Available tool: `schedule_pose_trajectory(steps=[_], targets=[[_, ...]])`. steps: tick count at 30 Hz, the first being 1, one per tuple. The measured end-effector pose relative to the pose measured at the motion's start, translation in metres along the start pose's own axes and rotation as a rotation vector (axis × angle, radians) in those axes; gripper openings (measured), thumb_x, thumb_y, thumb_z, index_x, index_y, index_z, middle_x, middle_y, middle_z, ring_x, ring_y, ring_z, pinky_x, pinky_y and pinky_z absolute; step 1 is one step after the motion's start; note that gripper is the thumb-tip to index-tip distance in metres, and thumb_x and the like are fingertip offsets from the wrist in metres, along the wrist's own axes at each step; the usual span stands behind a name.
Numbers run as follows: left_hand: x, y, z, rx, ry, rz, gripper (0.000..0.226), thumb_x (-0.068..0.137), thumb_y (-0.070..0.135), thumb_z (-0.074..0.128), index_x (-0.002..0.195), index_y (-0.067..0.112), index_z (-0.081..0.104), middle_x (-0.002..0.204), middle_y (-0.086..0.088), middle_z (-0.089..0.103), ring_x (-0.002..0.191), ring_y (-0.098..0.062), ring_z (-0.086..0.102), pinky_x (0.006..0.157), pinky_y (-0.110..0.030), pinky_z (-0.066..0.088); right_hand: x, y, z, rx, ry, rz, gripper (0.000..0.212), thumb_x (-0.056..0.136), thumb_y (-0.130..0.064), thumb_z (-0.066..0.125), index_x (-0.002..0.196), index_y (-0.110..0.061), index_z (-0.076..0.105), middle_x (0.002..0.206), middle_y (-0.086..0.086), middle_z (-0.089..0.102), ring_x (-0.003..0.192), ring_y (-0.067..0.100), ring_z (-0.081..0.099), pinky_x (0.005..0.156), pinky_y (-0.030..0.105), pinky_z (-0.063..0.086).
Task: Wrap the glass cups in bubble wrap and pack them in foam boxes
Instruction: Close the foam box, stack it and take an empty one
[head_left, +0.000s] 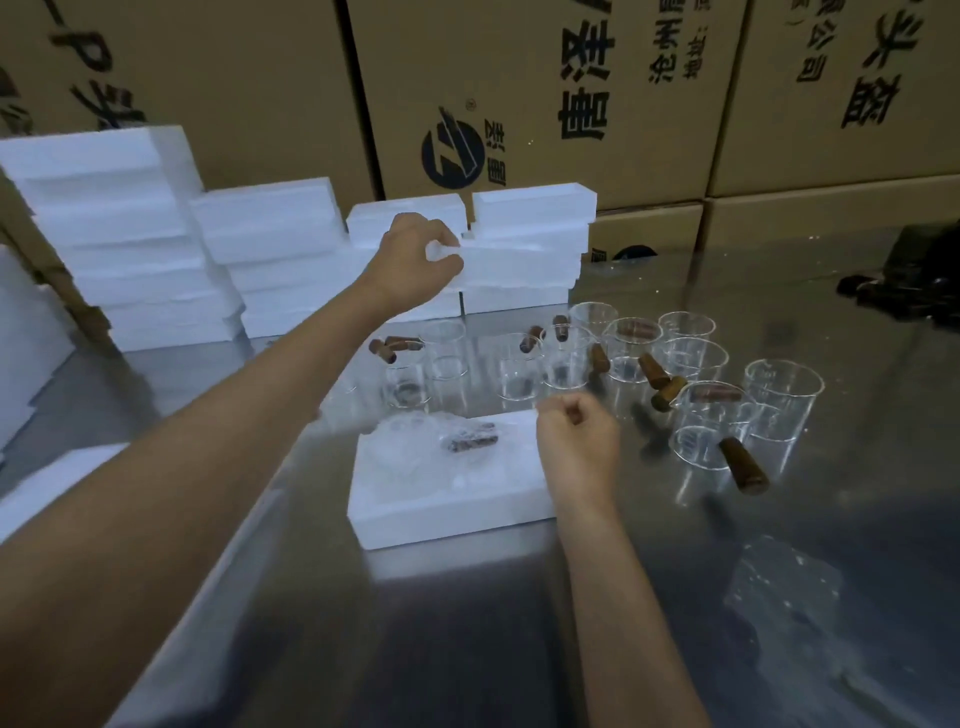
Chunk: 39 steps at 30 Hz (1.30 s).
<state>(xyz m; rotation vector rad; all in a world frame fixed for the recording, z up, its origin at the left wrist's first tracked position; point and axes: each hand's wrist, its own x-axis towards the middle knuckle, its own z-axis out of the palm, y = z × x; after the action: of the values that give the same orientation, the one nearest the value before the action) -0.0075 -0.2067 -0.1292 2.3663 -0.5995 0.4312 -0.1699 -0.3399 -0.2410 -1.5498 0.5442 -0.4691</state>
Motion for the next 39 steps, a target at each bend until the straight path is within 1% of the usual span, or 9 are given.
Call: schedule_pose_trajectory(steps=[7,12,15,19,23,26,29,33,39], targets=[[-0.11,0.009,-0.076,-0.4,0.252,-0.152,0.018,0.089,0.031,0.05,0.071,0.031,0.052,0.07,0.021,0.05,0.058,0.007,0.044,0.057,-0.011,0.036,-0.015,-0.006,0.006,-0.081,-0.168,-0.05,0.019,0.087,-0.015,0.057,0.068,-0.017,0.059,0.062,-0.012,0.057,0.065,0.01,0.05,0.062,0.026,0.04],[-0.167,-0.004,-0.098,-0.781,0.309,-0.395,0.018,0.084,0.041,0.052,0.08,0.026,0.06,0.076,0.009,0.065,0.073,-0.011,0.063,0.076,-0.032,0.048,-0.034,-0.017,0.004,0.007,-0.246,-0.128,0.021,0.092,-0.032,0.064,0.112,-0.031,0.059,0.105,-0.017,0.061,0.093,-0.003,0.056,0.069,0.019,0.04],[-0.185,-0.01,-0.091,-0.991,0.225,-0.532,0.029,0.097,0.046,0.049,0.1,0.023,0.066,0.094,0.008,0.076,0.086,-0.012,0.074,0.081,-0.038,0.056,-0.047,-0.035,0.004,0.109,-0.282,-0.088,0.01,0.092,-0.044,0.059,0.095,-0.042,0.068,0.107,-0.018,0.067,0.098,-0.002,0.058,0.076,0.022,0.041],[-0.198,-0.01,-0.079,-1.051,0.058,-0.586,0.045,0.096,0.067,0.038,0.11,0.035,0.066,0.106,0.009,0.076,0.096,-0.009,0.073,0.083,-0.035,0.055,-0.061,-0.034,0.0,0.282,-0.376,-0.076,0.051,0.088,-0.065,0.044,0.09,-0.026,0.076,0.1,-0.005,0.077,0.101,0.005,0.068,0.094,0.032,0.038],[-0.201,-0.011,-0.075,-0.994,-0.047,-0.588,0.041,0.097,0.038,0.057,0.132,0.018,0.057,0.122,-0.003,0.07,0.112,-0.021,0.067,0.086,-0.035,0.057,-0.062,-0.035,-0.005,0.292,-0.298,-0.047,0.06,0.091,-0.071,0.04,0.116,-0.026,0.072,0.107,-0.009,0.076,0.103,0.008,0.068,0.1,0.032,0.039],[-0.205,-0.014,-0.073,-0.972,-0.114,-0.545,0.036,0.098,0.031,0.058,0.132,0.017,0.058,0.121,-0.001,0.071,0.113,-0.02,0.067,0.097,-0.037,0.053,-0.064,-0.036,-0.006,0.176,-0.25,-0.085,0.037,0.085,-0.072,0.052,0.095,-0.045,0.075,0.086,-0.026,0.073,0.083,-0.009,0.066,0.079,0.02,0.046],[-0.208,-0.014,-0.07,-0.909,-0.019,-0.553,0.038,0.092,0.039,0.066,0.127,0.026,0.059,0.119,0.004,0.071,0.107,-0.013,0.069,0.101,-0.037,0.051,-0.064,-0.035,-0.009,0.042,-0.185,-0.097,0.055,0.074,-0.069,0.056,0.065,-0.016,0.066,0.06,-0.005,0.064,0.054,-0.004,0.056,0.064,0.029,0.038],[-0.21,-0.012,-0.06,-0.823,-0.013,-0.562,0.041,0.088,0.042,0.072,0.125,0.028,0.059,0.121,0.001,0.067,0.107,-0.014,0.068,0.103,-0.036,0.05,-0.061,-0.033,-0.016,-0.136,-0.089,-0.165,0.053,0.072,-0.064,0.046,0.048,-0.017,0.047,0.044,-0.008,0.049,0.053,0.011,0.049,0.06,0.034,0.032],[-0.209,-0.019,-0.056,-0.835,-0.012,-0.579,0.04,0.086,0.036,0.075,0.122,0.027,0.061,0.117,0.0,0.068,0.1,-0.013,0.07,0.089,-0.024,0.053,-0.055,-0.03,-0.017,-0.169,-0.187,-0.2,0.027,0.074,-0.05,0.045,0.069,-0.024,0.054,0.08,-0.008,0.058,0.074,0.012,0.049,0.065,0.032,0.032]])
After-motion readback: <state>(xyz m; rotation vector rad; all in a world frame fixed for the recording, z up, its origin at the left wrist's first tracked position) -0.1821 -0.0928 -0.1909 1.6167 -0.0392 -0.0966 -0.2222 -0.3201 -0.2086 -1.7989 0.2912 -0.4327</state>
